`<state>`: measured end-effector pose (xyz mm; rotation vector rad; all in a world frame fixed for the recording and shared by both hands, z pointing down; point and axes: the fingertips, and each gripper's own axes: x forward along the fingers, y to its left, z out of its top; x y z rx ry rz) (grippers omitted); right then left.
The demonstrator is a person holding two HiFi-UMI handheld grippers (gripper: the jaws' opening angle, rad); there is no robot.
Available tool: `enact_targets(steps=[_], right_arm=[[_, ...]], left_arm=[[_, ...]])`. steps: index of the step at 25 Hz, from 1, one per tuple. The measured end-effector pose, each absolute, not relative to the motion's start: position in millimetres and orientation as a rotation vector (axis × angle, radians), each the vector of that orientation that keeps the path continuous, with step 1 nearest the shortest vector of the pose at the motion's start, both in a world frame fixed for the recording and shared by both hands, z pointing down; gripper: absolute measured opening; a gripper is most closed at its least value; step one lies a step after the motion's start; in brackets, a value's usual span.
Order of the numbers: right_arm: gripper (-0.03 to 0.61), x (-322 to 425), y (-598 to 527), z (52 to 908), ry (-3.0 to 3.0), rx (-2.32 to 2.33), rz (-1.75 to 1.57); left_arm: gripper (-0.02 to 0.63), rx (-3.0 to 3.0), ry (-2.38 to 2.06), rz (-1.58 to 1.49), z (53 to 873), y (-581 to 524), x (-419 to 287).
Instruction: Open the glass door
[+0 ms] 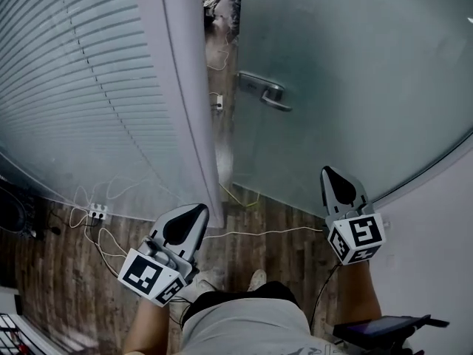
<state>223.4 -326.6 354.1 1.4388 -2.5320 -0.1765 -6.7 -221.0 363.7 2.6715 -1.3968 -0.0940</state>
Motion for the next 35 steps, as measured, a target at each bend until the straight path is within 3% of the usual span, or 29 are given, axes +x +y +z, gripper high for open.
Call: enact_targets(steps=[8,14,35], right_arm=[[0.002,177.4,-247.6,319.1,-2.536,1.532,-0.135],[0.002,185.7,-170.6,353.9,-2.628,1.504,-0.174],[0.002,220.0,-22.9,327.3,-2.685,1.455,-0.175]], left_arm=[[0.0,2.742,-1.224,-0.082,342.7,-203.9,-37.1],[0.0,2.753,-1.206,-0.137,357.9,-160.5,-13.1],[0.0,2.755,-1.21,-0.114,324.9,-22.9,29.7]])
